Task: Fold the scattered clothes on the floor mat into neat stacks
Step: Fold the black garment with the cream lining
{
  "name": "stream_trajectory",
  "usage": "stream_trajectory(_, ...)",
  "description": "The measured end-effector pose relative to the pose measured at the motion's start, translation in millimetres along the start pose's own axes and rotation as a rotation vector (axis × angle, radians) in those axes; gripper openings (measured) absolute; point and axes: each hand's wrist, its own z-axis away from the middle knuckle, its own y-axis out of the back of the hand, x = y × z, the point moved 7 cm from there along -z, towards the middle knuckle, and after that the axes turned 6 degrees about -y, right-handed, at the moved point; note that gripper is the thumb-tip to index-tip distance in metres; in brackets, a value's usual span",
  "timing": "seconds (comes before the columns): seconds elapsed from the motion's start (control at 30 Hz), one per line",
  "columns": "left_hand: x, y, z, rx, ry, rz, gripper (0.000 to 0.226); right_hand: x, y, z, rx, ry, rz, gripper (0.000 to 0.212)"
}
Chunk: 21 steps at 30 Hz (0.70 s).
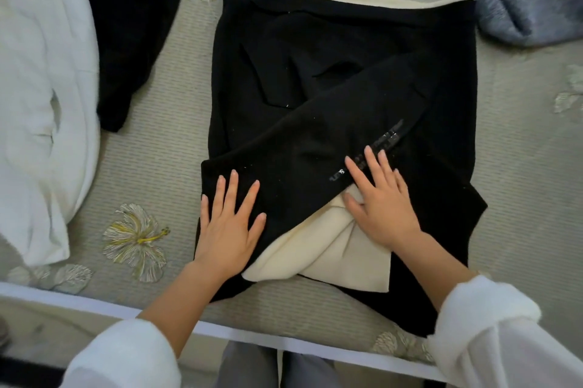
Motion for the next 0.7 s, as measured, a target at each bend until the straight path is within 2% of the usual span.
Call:
stream_trajectory(0.1,11.3,14.7,-0.1,0.019,-0.002,0.074,0.06,2.3,22.0,3.1,0.075,0.02,-0.151,0.059)
stream_trajectory(0.2,41.4,34.5,13.6,0.088,-0.249,0.048,0.061,9.0,44.7,33.0,0.169,0.125,-0.117,0.064)
stream_trajectory(0.27,61.6,33.9,32.5,0.083,-0.47,-0.051,0.064,17.7,36.3,64.6,0.105,0.206,0.002,0.068)
stream_trajectory(0.33,71.2,20.8,51.4,0.013,-0.589,-0.149,0.071,31.7,10.9,97.7,-0.014,0.214,0.107,0.073)
stream_trajectory(0.4,67.9,0.7,62.5,-0.112,-0.572,-0.219,0.083,44.5,-20.6,123.9,-0.117,0.152,0.167,0.082)
stream_trajectory(0.5,59.0,-25.5,61.6,-0.266,-0.453,-0.281,0.105,52.6,-60.2,139.6,-0.238,0.075,0.206,0.097)
stream_trajectory(0.7,71.8,-36.8,44.3,-0.269,-0.369,-0.473,0.113,40.4,-66.8,122.3,-0.208,0.015,0.225,0.105)
